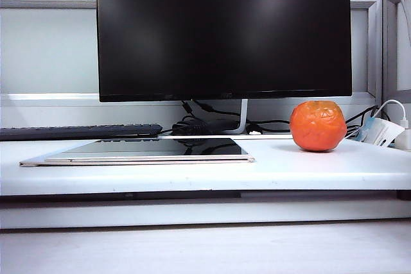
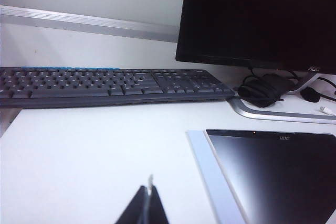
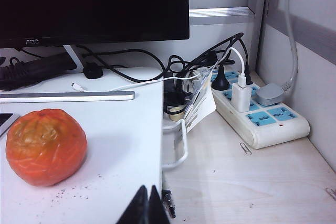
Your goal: Place the orange on the center of the mirror.
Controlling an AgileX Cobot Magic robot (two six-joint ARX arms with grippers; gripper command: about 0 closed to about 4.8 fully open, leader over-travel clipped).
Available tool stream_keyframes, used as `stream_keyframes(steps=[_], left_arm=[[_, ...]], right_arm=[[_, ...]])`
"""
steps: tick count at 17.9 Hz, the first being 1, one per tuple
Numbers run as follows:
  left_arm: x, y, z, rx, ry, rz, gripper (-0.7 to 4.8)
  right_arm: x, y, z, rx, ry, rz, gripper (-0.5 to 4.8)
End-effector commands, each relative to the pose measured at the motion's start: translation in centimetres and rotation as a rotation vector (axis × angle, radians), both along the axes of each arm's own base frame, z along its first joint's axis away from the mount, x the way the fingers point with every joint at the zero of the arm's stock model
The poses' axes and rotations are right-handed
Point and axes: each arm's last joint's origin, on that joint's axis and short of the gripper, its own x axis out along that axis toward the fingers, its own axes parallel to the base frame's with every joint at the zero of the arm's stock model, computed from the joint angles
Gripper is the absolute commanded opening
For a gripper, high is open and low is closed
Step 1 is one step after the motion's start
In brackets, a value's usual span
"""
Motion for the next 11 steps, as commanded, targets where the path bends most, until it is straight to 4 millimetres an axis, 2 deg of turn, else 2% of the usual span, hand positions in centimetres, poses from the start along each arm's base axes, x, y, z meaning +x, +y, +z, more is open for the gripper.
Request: stream_keyframes(steps=[1,6,7,11], left_arm=[[0.0,0.0,0.2,-0.002,-0.014,0.001,-0.03],[0.0,-0.1,0.2,-0.035,-0.007,-0.046,-0.05],[-0.1,-0.3,0.2,-0.031,-0.006,-0.112,-0.05],[-0.8,-1.7,0.1,0.037,-0.009,-0.657,-0.05]], right_arm=[[0.0,0.0,-0.1,0.002,-0.004,0.001,0.0],[0.0,0.0,-0.1,0.003,-0.003,0.004,-0.01],[0.0,0.1,-0.2,0.004,0.0,0.02,-0.01],[-0.1,0.8,-0.6,0.103,0.061,0.261,-0.01]])
